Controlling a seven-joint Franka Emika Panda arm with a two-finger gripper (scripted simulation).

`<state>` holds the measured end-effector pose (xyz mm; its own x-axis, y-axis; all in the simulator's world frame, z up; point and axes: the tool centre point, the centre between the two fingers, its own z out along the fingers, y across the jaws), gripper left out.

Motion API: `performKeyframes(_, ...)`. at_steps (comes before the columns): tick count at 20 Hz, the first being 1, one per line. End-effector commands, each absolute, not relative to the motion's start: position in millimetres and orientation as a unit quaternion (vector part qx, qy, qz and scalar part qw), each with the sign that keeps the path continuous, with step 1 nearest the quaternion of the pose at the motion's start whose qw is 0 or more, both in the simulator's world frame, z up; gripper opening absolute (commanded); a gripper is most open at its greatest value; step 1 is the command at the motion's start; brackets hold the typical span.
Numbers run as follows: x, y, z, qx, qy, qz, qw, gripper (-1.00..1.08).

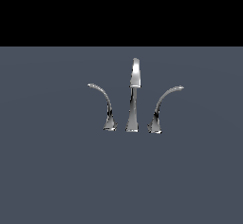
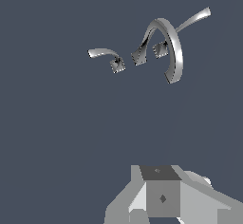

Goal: Turn on the faucet by rotating a designated handle.

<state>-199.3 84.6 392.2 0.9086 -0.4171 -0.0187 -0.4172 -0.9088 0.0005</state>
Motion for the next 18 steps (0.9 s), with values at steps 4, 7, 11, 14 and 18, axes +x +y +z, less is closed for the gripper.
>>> performKeyframes(4, -179.9, 98.3, 369.1, -0.961, 0.275, 0.009, 0.003, -1.00)
performKeyframes(7, -168.5, 104.5, 356.8, -0.951, 0.308, 0.008, 0.003, -1.00)
performKeyframes(11, -152.9, 111.5, 340.5, -0.937, 0.350, 0.008, 0.004, -1.00)
performKeyframes(14, -140.9, 115.7, 328.4, -0.925, 0.381, 0.008, 0.004, -1.00)
performKeyframes(18, -124.7, 119.9, 312.7, -0.907, 0.421, 0.007, 0.004, -1.00)
